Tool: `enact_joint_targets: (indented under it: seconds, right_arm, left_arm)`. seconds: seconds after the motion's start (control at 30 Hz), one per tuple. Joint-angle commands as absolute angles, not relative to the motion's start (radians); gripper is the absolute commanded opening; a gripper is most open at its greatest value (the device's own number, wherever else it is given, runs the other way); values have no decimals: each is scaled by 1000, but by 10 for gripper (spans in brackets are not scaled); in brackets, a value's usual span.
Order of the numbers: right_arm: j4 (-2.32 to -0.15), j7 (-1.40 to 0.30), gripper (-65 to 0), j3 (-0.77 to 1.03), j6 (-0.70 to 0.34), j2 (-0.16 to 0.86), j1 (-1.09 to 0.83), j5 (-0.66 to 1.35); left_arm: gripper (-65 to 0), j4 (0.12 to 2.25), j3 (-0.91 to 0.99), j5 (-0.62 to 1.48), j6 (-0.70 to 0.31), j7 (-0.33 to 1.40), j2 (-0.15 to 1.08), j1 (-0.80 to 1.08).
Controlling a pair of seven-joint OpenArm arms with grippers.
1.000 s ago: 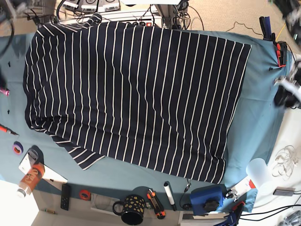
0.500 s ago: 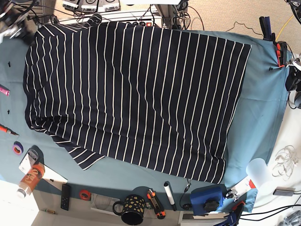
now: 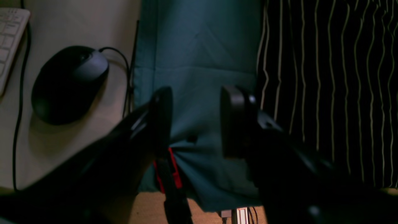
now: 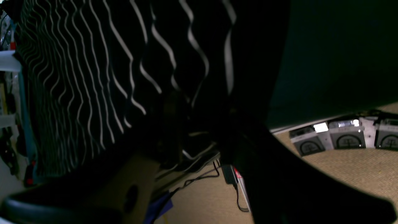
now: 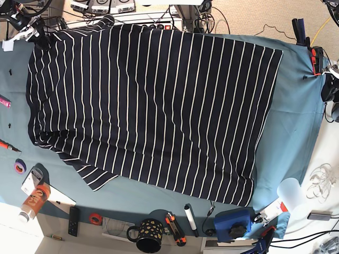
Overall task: Layout the t-shirt on the table in an organized manner, then fold the t-shirt properly
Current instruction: 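Grasp the shirt collar corner with the right gripper and pull it outward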
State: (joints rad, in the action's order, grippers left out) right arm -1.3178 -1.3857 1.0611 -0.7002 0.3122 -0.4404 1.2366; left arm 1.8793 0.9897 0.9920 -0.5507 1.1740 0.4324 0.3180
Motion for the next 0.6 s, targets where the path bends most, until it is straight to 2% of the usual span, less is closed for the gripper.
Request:
enact_joint_targets:
  seconds: [0.0, 0.07, 0.1, 0.37, 0.47, 0.57]
  right_arm:
    - [-1328, -1396, -531, 1067, -698, 324, -448, 1215]
    - [-1333, -1396, -640, 1067, -698, 326, -448, 1220]
    - [-1340, -1396, -650, 1067, -698, 327, -448, 1230]
    - [-1547, -1396, -650, 1068, -698, 333, -397, 1283]
    - [-1584, -1396, -650, 1068, -698, 341, -332, 1180]
    - [-1578, -1291, -650, 1068, -698, 351, -259, 991]
  left_arm:
    - [-412, 1897, 998, 1011, -552, 1151, 454, 316]
    - [-412, 1897, 998, 1011, -552, 1152, 454, 316]
    - [-412, 1897, 998, 1011, -553, 1152, 454, 316]
    - [-412, 1897, 998, 1011, -578, 1153, 454, 316]
    - [-412, 1897, 998, 1010, -578, 1154, 454, 316]
    - [-412, 1897, 998, 1010, -578, 1164, 454, 321]
